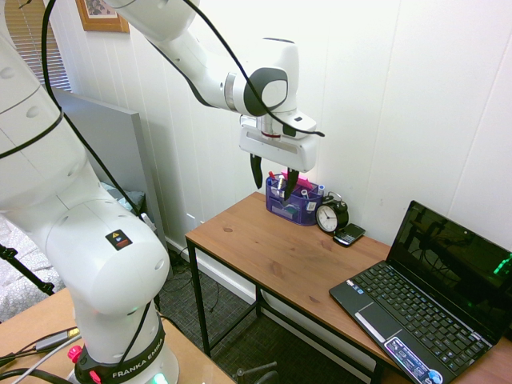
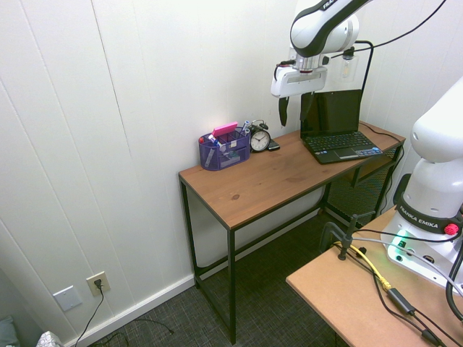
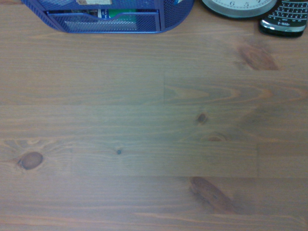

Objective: Close the laptop lid

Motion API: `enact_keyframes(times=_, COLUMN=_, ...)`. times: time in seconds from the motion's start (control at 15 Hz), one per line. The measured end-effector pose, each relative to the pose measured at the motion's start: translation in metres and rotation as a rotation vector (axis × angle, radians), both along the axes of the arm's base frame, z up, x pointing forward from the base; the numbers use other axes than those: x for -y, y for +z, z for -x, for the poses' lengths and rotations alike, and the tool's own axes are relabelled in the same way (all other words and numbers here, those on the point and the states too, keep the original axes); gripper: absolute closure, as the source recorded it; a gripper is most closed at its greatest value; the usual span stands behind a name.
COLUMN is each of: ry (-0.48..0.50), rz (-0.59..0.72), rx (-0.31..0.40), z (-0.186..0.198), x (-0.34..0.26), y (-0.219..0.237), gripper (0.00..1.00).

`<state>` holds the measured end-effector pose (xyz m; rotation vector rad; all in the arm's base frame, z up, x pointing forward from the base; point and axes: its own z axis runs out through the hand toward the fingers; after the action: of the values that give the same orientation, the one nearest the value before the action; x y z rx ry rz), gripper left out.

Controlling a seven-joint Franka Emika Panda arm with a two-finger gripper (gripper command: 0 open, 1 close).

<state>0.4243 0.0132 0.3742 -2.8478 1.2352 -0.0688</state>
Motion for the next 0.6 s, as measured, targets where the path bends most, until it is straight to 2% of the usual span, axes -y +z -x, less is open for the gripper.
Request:
enact_keyframes(times=0.13, ry=-0.001, rz=0.021, rx=0.000, z=-0.001, x=0.000, y=0.001, gripper=0.00)
enact_keyframes(times=0.33, ry=-0.018, rz=0.081, rx=0.079, z=-0.022, x=0.008, y=0.032, gripper=0.00)
enact_keyframes(times=0.6, ry=-0.133, rz=0.159, rx=0.178, z=-0.072, x=0.078, y=0.067, gripper=0.00)
